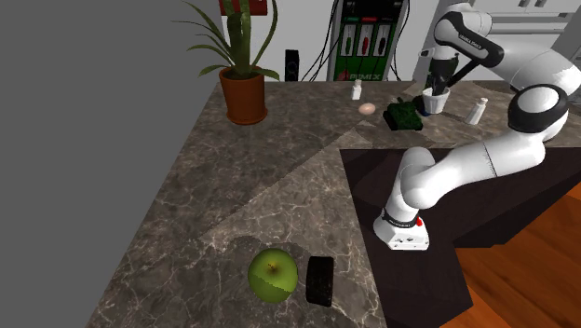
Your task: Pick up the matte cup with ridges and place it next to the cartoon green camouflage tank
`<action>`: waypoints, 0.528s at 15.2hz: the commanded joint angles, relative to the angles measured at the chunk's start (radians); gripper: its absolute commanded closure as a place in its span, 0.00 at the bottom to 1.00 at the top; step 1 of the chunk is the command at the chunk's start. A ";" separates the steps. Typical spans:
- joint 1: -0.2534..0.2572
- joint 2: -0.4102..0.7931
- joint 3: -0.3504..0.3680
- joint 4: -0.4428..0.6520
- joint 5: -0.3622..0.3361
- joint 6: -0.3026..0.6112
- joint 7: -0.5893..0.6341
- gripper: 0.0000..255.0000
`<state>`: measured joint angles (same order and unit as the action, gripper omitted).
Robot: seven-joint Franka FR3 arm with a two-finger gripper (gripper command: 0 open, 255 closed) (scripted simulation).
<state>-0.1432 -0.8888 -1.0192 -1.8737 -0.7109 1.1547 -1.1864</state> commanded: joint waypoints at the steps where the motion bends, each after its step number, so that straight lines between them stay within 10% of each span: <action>1: 0.066 0.021 -0.002 0.035 -0.026 -0.055 -0.135 0.00; 8: 0.345 -0.018 0.196 -0.004 -0.278 -0.338 -1.059 0.00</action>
<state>0.1772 -0.8835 -0.8721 -1.8468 -0.9503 0.8540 -2.0836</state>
